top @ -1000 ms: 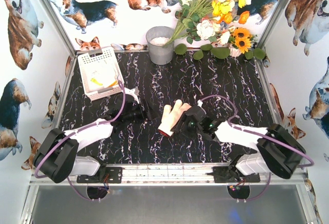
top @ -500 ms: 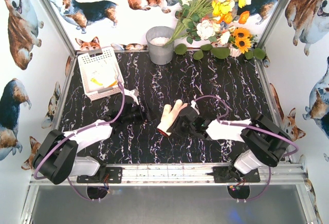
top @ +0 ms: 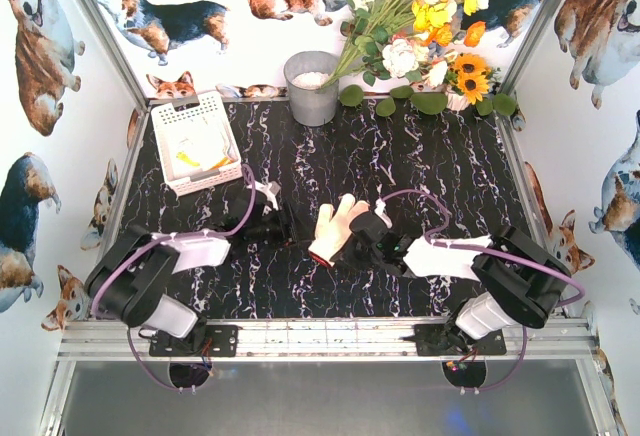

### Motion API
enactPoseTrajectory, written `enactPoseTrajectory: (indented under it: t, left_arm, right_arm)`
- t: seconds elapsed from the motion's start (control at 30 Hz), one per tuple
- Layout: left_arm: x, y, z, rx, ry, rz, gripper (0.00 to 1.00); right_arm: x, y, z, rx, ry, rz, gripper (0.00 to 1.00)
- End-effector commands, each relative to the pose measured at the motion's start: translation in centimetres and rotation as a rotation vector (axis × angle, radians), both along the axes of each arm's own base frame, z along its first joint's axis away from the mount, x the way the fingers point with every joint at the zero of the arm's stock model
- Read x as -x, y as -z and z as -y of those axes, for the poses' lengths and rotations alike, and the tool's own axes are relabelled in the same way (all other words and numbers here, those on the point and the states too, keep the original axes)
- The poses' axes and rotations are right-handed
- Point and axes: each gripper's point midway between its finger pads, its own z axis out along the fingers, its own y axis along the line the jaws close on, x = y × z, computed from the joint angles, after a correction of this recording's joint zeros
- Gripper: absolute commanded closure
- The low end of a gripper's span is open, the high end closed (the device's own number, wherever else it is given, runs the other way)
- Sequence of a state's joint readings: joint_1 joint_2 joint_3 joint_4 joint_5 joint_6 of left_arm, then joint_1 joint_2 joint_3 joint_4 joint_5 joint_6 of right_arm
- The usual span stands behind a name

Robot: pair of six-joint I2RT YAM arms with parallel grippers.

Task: Put the gloves into the storage basket
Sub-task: Adjust the glove at the center of the board, then pick up the glove from the center of the board.

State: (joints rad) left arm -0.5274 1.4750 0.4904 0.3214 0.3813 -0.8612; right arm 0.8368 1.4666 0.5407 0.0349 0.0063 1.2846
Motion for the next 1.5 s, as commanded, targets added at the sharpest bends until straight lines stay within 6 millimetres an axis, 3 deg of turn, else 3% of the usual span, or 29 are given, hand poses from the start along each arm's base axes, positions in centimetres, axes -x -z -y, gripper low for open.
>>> enactPoseTrajectory:
  t: [0.0,0.23,0.37,0.77,1.0,1.07,1.17,1.27,1.33,1.47]
  left_arm:
    - [-0.4,-0.8,1.5,0.089,0.049,0.019,0.49]
    - [0.6,0.8,2.4,0.141,0.089,-0.061,0.63]
    - [1.1,2.2,2.6,0.148,0.097,-0.099,0.66]
    - [1.7,2.2,5.3,0.233,0.153,-0.113,0.69]
    - [2.4,1.7,5.4,0.259,0.108,-0.162,0.93]
    - [2.1,0.8,5.1,0.269,0.069,-0.149,1.00]
    - [1.7,-0.5,4.6,0.302,-0.002,-0.139,1.00]
    - [1.5,-1.4,4.1,0.357,-0.086,-0.157,1.00]
    - [1.0,-3.4,4.1,0.428,-0.117,-0.130,1.00]
    - [0.8,-4.7,4.1,0.478,-0.137,-0.131,1.00]
  right_arm:
    - [-0.8,-0.3,0.3,-0.009,0.034,0.035,1.00]
    - [-0.5,0.7,0.6,-0.006,0.044,0.010,1.00]
    - [-0.5,0.8,0.7,-0.003,0.043,0.009,1.00]
    - [-0.9,0.5,1.1,-0.005,0.054,0.025,1.00]
    - [-1.8,-0.9,2.1,-0.031,0.087,0.050,1.00]
    - [-2.2,-1.6,2.4,-0.033,0.087,0.070,0.88]
    - [-2.7,-3.4,2.2,-0.052,0.042,0.125,0.66]
    - [-2.8,-5.1,2.0,-0.098,0.038,0.169,0.50]
    - [-2.9,-5.9,1.8,-0.138,0.046,0.190,0.44]
    - [-3.0,-6.5,1.1,-0.212,0.066,0.187,0.39]
